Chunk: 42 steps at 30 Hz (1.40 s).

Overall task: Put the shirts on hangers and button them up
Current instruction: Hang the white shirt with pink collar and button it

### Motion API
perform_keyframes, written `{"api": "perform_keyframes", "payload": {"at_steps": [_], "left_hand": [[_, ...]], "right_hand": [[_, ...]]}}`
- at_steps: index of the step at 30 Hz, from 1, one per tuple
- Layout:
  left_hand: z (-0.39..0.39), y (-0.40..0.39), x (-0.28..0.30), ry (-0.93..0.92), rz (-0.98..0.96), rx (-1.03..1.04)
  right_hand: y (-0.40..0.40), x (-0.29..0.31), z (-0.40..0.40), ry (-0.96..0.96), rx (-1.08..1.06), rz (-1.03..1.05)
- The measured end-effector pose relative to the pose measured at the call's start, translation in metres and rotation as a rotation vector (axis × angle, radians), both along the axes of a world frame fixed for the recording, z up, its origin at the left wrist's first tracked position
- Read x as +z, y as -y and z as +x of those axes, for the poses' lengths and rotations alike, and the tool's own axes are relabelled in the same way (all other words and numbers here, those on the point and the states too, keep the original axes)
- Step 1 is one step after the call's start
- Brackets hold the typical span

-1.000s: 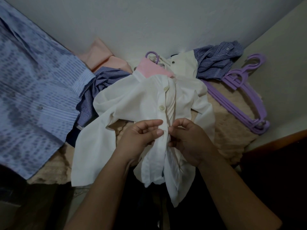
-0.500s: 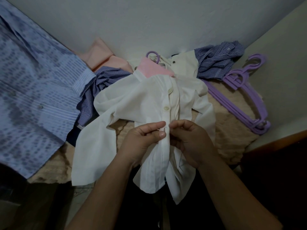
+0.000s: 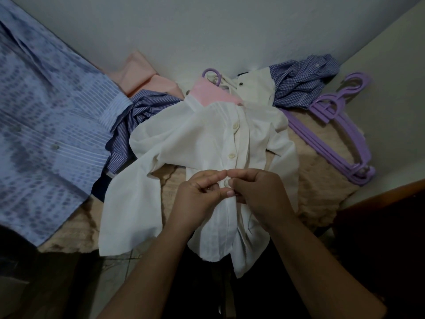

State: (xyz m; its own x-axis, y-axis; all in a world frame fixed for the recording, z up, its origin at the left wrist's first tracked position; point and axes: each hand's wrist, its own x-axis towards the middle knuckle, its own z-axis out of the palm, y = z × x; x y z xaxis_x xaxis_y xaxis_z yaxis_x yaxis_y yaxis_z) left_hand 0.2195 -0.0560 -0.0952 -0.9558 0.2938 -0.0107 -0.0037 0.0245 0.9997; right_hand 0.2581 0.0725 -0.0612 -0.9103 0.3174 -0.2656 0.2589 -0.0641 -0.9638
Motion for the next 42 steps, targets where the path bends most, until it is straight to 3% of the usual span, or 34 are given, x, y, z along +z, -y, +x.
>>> {"api": "perform_keyframes", "payload": {"at_steps": [4,10,13,18,22,27,31,38,42], "left_hand": [[-0.001,0.004,-0.009,0.089,0.022,-0.032],[-0.004,0.016,-0.03,0.521,0.254,-0.185],[-0.007,0.018,-0.035,0.557,0.205,-0.182],[-0.014,0.018,-0.029,0.498,0.038,-0.062],[-0.025,0.009,-0.007,0.438,0.016,-0.002],[-0.063,-0.013,0.03,0.196,-0.075,-0.017],[-0.11,-0.033,0.052,0.059,-0.121,0.111],[-0.194,-0.071,0.069,-0.179,-0.367,0.344],[-0.222,-0.093,0.057,-0.212,-0.722,0.403]], "right_hand": [[0.0,-0.008,0.0,0.028,-0.01,-0.028],[0.001,-0.027,-0.004,0.064,0.065,-0.089],[0.001,-0.039,-0.005,0.095,0.102,-0.149],[-0.003,-0.039,-0.011,0.097,0.114,0.006],[-0.013,-0.025,-0.024,0.054,0.07,0.059],[-0.029,0.001,-0.064,-0.008,0.024,0.093],[-0.045,0.016,-0.116,-0.078,-0.041,0.115],[-0.073,0.026,-0.204,-0.102,-0.161,0.18],[-0.077,0.012,-0.231,0.031,-0.089,0.278]]}}
